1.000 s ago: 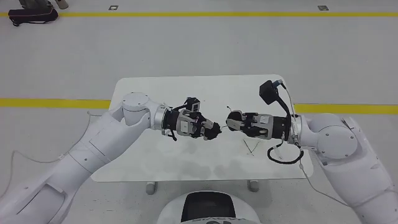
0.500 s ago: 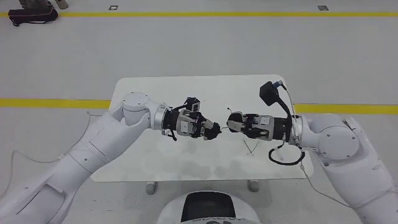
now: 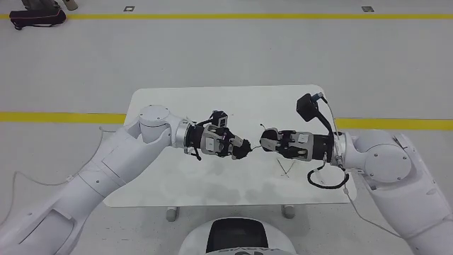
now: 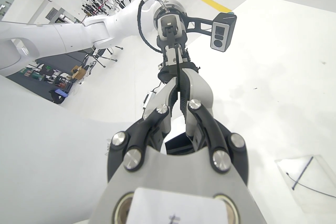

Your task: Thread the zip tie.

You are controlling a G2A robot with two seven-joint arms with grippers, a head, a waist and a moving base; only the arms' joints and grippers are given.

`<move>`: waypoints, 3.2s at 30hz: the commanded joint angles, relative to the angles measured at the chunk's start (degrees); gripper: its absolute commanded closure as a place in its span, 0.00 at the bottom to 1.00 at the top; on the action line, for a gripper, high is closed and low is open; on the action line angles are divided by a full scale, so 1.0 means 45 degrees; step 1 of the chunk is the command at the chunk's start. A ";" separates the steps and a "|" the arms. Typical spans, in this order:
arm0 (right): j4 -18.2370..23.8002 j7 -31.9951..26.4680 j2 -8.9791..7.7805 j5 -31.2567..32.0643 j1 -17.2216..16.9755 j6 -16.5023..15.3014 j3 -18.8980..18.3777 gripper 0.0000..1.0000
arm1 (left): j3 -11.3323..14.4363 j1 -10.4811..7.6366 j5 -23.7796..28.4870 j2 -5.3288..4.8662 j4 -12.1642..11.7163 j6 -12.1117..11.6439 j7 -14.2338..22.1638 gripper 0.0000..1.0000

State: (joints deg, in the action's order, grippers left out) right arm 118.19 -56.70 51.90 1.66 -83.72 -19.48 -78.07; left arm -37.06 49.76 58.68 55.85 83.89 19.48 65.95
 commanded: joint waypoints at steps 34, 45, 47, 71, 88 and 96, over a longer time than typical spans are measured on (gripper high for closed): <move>-0.0042 0.0931 0.0030 0.0604 0.0301 0.0000 0.0905 1.00 | 0.0000 0.0000 0.0000 0.0000 0.0000 0.0000 0.0000 1.00; 0.0020 0.0941 0.0019 0.0761 0.0240 0.0021 0.1041 1.00 | 0.0000 0.0000 0.0000 0.0000 0.0000 0.0000 0.0000 1.00; 0.0042 0.0939 0.0013 0.0743 0.0213 0.0044 0.1023 1.00 | 0.0000 0.0000 0.0000 0.0000 0.0000 0.0000 0.0000 1.00; -0.0432 0.0819 -0.0200 -0.2117 -0.0925 0.0255 -0.0954 0.00 | 0.0000 0.0000 0.0000 0.0000 0.0000 0.0000 0.0000 1.00; -0.4164 -0.1456 0.0174 -1.0009 -0.0838 0.0000 -0.0688 0.00 | -0.0631 0.0741 0.2188 0.0136 -0.0102 -0.0937 -0.0185 1.00; -0.5463 -0.2309 0.0518 -1.1676 -0.0139 0.0059 0.0420 0.00 | -0.0593 0.0745 0.2412 0.0394 -0.0502 -0.1290 -0.0965 1.00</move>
State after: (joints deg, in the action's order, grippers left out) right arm 93.98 -67.26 54.16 -51.11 -84.70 -19.27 -76.46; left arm -39.84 53.31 70.38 57.55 81.58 13.55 62.16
